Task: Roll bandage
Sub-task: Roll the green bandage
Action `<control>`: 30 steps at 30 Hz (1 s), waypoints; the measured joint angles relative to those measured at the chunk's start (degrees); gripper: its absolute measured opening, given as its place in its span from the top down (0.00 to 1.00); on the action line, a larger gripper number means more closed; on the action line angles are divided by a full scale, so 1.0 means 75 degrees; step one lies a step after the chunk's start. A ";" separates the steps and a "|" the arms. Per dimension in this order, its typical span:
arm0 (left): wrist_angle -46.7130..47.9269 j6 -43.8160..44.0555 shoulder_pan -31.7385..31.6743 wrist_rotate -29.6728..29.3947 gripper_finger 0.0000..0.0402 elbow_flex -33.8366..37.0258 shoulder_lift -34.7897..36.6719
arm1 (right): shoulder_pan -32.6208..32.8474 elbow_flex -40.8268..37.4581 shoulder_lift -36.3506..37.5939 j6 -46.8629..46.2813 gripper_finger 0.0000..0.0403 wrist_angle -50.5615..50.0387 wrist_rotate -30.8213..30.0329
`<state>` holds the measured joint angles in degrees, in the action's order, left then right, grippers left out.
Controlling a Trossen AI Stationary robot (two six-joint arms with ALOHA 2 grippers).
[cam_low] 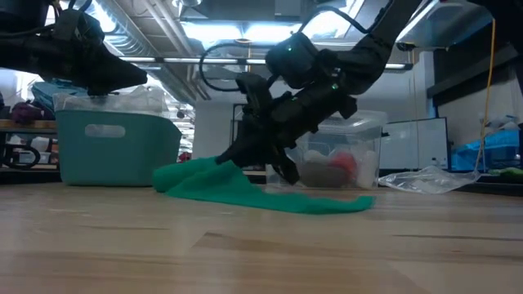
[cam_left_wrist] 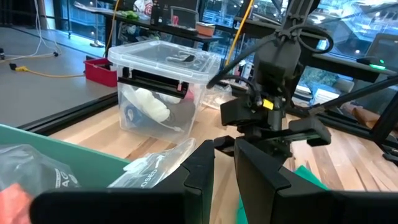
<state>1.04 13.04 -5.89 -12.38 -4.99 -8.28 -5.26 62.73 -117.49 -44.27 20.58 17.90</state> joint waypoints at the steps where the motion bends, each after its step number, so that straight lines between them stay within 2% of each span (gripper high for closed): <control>1: -0.0001 0.0000 0.0000 0.0000 0.86 0.0000 0.0001 | 0.0000 -0.0001 0.0000 0.0000 0.97 0.0187 0.0100; 12: -0.0018 0.0006 0.0003 0.0000 0.86 0.0000 -0.0001 | -0.0003 -0.0001 0.0020 -0.0007 0.98 0.2426 0.0911; 15: -0.0082 0.0114 0.0003 0.0170 0.86 0.0000 -0.0002 | -0.0009 -0.0004 0.0172 -0.0015 0.98 0.2587 0.1037; 23: -0.0073 0.0512 0.0003 0.1217 0.86 0.0000 0.0001 | -0.0072 -0.0004 0.1029 0.0345 0.98 0.2652 0.1011; 27: -0.0060 0.0862 0.0003 0.1759 0.86 0.0000 -0.0002 | -0.0127 0.0002 0.1606 0.0406 0.98 0.2702 0.0699; 30: -0.0058 0.1139 0.0003 0.1856 0.86 0.0000 -0.0001 | -0.0157 0.0002 0.1964 0.0613 0.98 0.2687 0.0477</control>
<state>0.60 21.58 -5.87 1.54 -4.99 -8.29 -6.44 62.74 -102.76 -39.68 40.74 21.48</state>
